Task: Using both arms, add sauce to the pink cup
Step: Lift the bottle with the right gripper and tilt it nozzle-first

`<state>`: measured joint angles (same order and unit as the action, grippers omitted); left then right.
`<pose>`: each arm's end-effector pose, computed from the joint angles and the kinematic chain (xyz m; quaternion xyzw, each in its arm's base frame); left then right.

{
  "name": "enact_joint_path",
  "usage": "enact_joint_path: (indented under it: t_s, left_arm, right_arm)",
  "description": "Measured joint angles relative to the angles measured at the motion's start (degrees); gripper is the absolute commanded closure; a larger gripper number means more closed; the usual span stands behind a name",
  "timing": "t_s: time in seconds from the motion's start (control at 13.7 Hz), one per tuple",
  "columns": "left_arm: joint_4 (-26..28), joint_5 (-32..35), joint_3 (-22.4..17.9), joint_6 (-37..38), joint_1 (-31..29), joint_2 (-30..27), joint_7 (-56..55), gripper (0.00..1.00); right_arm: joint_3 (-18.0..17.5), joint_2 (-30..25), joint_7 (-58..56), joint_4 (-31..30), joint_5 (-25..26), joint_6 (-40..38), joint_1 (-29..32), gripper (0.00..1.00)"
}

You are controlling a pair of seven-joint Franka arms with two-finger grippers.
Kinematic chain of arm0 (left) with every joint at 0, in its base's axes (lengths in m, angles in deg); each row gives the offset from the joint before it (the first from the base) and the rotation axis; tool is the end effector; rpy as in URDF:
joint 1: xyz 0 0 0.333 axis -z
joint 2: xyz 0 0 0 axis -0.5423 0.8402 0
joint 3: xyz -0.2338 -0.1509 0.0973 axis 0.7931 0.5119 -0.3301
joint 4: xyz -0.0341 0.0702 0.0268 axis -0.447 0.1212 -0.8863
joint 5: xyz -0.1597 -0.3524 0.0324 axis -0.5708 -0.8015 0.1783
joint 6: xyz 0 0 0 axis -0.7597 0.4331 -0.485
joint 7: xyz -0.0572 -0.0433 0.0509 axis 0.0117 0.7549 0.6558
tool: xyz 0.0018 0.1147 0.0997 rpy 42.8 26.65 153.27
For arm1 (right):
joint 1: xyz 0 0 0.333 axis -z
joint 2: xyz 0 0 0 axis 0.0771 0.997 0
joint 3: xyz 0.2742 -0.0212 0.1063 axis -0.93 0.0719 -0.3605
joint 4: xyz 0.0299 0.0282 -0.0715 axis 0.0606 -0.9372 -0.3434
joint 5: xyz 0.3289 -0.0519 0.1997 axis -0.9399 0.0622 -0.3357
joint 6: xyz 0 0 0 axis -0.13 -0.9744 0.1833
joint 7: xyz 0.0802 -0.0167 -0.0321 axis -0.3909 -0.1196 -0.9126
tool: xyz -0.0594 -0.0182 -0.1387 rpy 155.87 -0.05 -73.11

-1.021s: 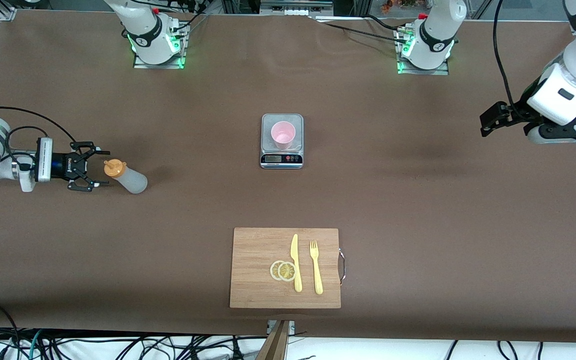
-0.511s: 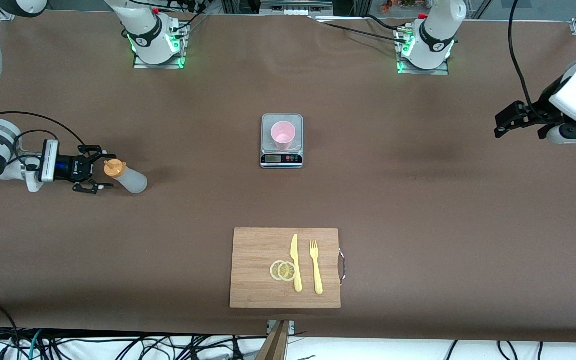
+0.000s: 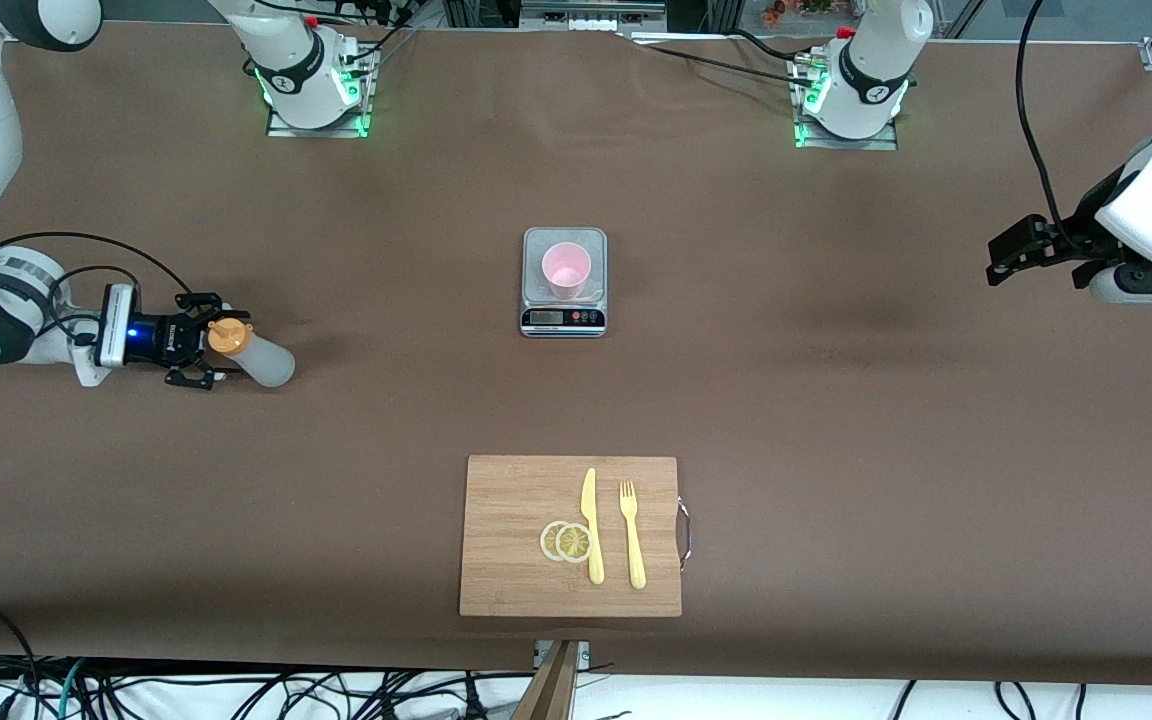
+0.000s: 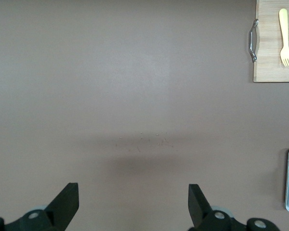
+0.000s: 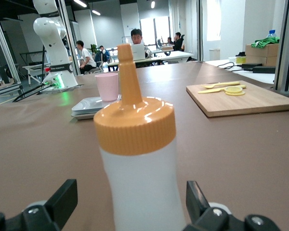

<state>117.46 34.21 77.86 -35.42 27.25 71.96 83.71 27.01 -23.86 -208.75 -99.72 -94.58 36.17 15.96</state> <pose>0.5617 -0.0244 0.5170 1.0000 0.0036 -0.0013 0.0059 0.5296 -0.0999 0.1031 -0.5735 -0.5380 -0.3991 0.4715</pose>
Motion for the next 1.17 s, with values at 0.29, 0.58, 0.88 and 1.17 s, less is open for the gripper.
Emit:
enact_joint_path:
  t_s: [0.29,0.58,0.88,1.17]
  left_arm:
    - [-0.35,0.0,0.0,0.0,0.0,0.36,0.0,0.0]
    - [-0.52,0.0,0.0,0.0,0.0,0.46,0.0,0.0]
    - [-0.55,0.0,0.0,0.0,0.0,0.56,0.0,0.0]
    - [-0.57,0.0,0.0,0.0,0.0,0.61,0.0,0.0]
  right_arm:
    - [-2.08,1.27,-0.19,0.11,-0.85,-0.04,-0.05,0.02]
    - [-3.67,1.66,-0.32,1.2,-0.9,-0.04,-0.25,0.78]
    - [-3.86,1.69,-0.31,3.05,-0.69,-0.06,-1.33,1.0]
    - [-3.86,1.69,-0.31,6.6,1.05,0.03,-2.79,1.0]
